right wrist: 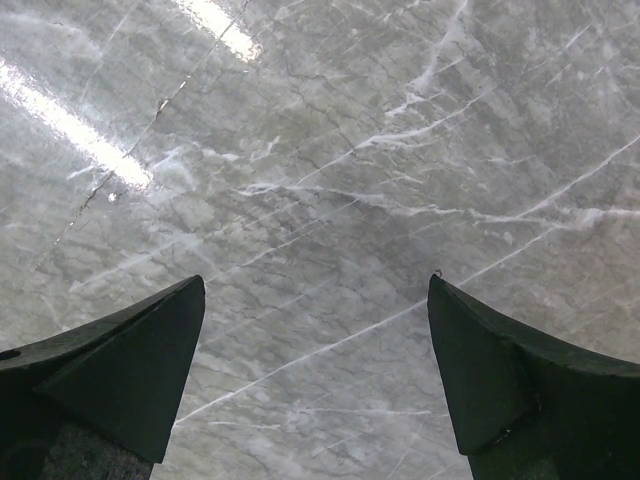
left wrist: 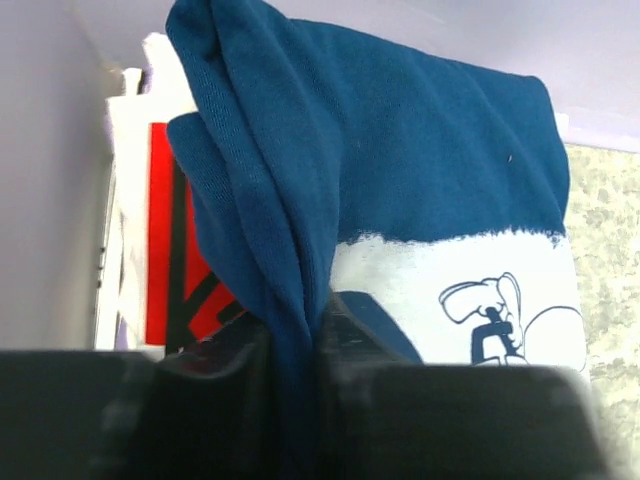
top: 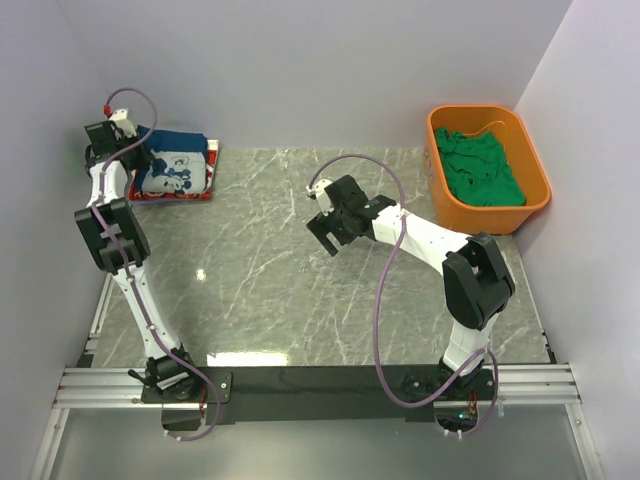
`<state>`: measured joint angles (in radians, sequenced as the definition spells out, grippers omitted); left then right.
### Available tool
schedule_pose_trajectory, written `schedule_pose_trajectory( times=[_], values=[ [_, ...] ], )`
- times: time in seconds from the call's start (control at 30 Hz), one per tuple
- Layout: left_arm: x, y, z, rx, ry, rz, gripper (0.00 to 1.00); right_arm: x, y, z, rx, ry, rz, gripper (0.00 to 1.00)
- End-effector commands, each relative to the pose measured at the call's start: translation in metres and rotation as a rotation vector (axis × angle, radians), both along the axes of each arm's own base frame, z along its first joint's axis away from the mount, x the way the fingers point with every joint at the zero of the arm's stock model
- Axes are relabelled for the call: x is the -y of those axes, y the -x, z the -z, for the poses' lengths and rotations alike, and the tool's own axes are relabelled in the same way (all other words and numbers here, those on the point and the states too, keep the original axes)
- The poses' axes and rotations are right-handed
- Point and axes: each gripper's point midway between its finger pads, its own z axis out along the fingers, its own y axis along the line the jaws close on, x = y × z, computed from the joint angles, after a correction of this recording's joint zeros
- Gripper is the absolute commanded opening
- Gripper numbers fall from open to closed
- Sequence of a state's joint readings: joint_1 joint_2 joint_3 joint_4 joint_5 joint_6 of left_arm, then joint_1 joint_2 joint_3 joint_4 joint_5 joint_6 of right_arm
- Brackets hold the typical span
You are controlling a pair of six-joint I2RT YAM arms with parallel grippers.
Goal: Fold and stack the t-shirts
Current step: Neatly place the folded tshirt to the corner
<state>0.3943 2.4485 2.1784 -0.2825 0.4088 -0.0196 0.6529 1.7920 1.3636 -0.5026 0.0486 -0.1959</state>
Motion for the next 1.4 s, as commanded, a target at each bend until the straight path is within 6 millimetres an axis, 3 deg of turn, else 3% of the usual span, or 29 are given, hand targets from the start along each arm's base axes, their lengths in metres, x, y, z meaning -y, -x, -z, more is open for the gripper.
schedule_pose_trajectory(
  times=[0.0, 0.03, 0.07, 0.13, 0.27, 0.3, 0.37, 0.43, 0.47, 0.5, 0.53, 0.6, 0.67, 0.7, 0.73, 0.8, 0.83, 0.9, 0.97, 1.0, 1.03, 1.07, 1.1, 1.13, 1.17, 1.2, 1.27, 1.33, 1.37],
  values=[
    [-0.011, -0.009, -0.037, 0.09, -0.048, -0.016, 0.25, -0.004, -0.003, -0.017, 0.045, -0.013, -0.009, 0.98],
    [-0.014, -0.009, -0.026, 0.067, -0.041, -0.015, 0.3, -0.004, -0.003, -0.016, 0.045, -0.011, -0.01, 0.98],
    [-0.015, -0.011, -0.031, 0.075, -0.042, -0.013, 0.35, -0.004, -0.003, -0.018, 0.047, -0.013, -0.008, 0.98],
    [-0.014, -0.009, -0.023, 0.058, -0.07, 0.031, 0.4, -0.004, -0.002, -0.017, 0.046, -0.009, -0.009, 0.98],
    [-0.018, -0.009, -0.035, 0.063, -0.104, 0.027, 0.66, -0.005, -0.002, -0.018, 0.047, -0.013, -0.013, 0.98],
    [-0.021, -0.008, -0.04, 0.066, -0.125, 0.021, 0.67, -0.006, -0.002, -0.019, 0.048, -0.016, -0.016, 0.98],
    [-0.029, -0.003, -0.06, 0.084, -0.172, -0.018, 0.69, -0.005, -0.003, -0.021, 0.059, -0.014, -0.011, 0.98],
    [-0.04, 0.003, -0.097, 0.127, -0.244, -0.076, 0.7, -0.001, -0.003, -0.024, 0.074, -0.006, -0.007, 0.98],
    [-0.046, 0.007, -0.104, 0.128, -0.268, -0.101, 0.75, 0.0, -0.003, -0.025, 0.078, -0.003, -0.005, 0.98],
    [-0.048, 0.013, -0.13, 0.158, -0.311, -0.118, 0.82, 0.001, -0.003, -0.027, 0.088, 0.0, -0.003, 0.98],
    [-0.054, 0.017, -0.14, 0.161, -0.335, -0.143, 0.83, 0.003, -0.003, -0.03, 0.097, 0.0, 0.0, 0.98],
    [-0.062, 0.033, -0.173, 0.186, -0.365, -0.172, 0.99, 0.009, -0.003, -0.032, 0.106, 0.009, 0.018, 0.98],
    [-0.063, 0.046, -0.188, 0.2, -0.356, -0.173, 0.99, 0.016, -0.004, -0.04, 0.131, 0.005, 0.035, 0.98],
    [-0.062, 0.059, -0.208, 0.221, -0.356, -0.174, 0.99, 0.018, -0.004, -0.044, 0.144, 0.004, 0.035, 0.98],
    [-0.058, 0.065, -0.216, 0.226, -0.354, -0.165, 0.99, 0.021, -0.005, -0.051, 0.162, -0.001, 0.042, 0.98],
    [-0.041, 0.076, -0.219, 0.212, -0.33, -0.11, 0.99, 0.029, -0.008, -0.061, 0.177, -0.011, 0.065, 0.98],
    [-0.028, 0.087, -0.237, 0.235, -0.319, -0.078, 1.0, 0.032, -0.011, -0.074, 0.196, -0.028, 0.077, 0.99],
    [-0.001, 0.103, -0.254, 0.235, -0.294, -0.021, 0.99, 0.045, -0.015, -0.084, 0.198, -0.033, 0.113, 0.98],
    [0.028, 0.11, -0.252, 0.214, -0.275, 0.018, 0.99, 0.056, -0.016, -0.1, 0.193, -0.055, 0.149, 0.99],
    [0.038, 0.121, -0.269, 0.232, -0.277, -0.008, 1.0, 0.065, -0.018, -0.105, 0.167, -0.095, 0.169, 0.98],
    [0.053, 0.126, -0.268, 0.226, -0.259, 0.009, 1.0, 0.072, -0.017, -0.117, 0.174, -0.13, 0.18, 0.99],
    [0.086, 0.128, -0.257, 0.201, -0.232, 0.084, 0.99, 0.08, -0.014, -0.12, 0.161, -0.142, 0.194, 0.99],
    [0.106, 0.137, -0.264, 0.203, -0.229, 0.124, 0.99, 0.099, -0.018, -0.123, 0.158, -0.152, 0.236, 0.99],
    [0.124, 0.142, -0.258, 0.174, -0.22, 0.145, 0.99, 0.105, -0.013, -0.13, 0.156, -0.184, 0.232, 0.99],
    [0.161, 0.149, -0.24, 0.111, -0.191, 0.216, 0.99, 0.116, -0.011, -0.13, 0.148, -0.186, 0.249, 0.99],
    [0.179, 0.157, -0.236, 0.089, -0.178, 0.247, 1.0, 0.127, -0.009, -0.131, 0.14, -0.193, 0.252, 0.99],
    [0.232, 0.176, -0.208, 0.007, -0.122, 0.389, 0.99, 0.157, -0.003, -0.14, 0.123, -0.251, 0.282, 0.99],
    [0.259, 0.193, -0.202, -0.001, -0.078, 0.412, 0.99, 0.184, 0.001, -0.153, 0.153, -0.272, 0.324, 0.99],
    [0.279, 0.206, -0.173, -0.063, -0.059, 0.455, 1.0, 0.187, 0.009, -0.155, 0.139, -0.283, 0.318, 0.99]
  ],
)
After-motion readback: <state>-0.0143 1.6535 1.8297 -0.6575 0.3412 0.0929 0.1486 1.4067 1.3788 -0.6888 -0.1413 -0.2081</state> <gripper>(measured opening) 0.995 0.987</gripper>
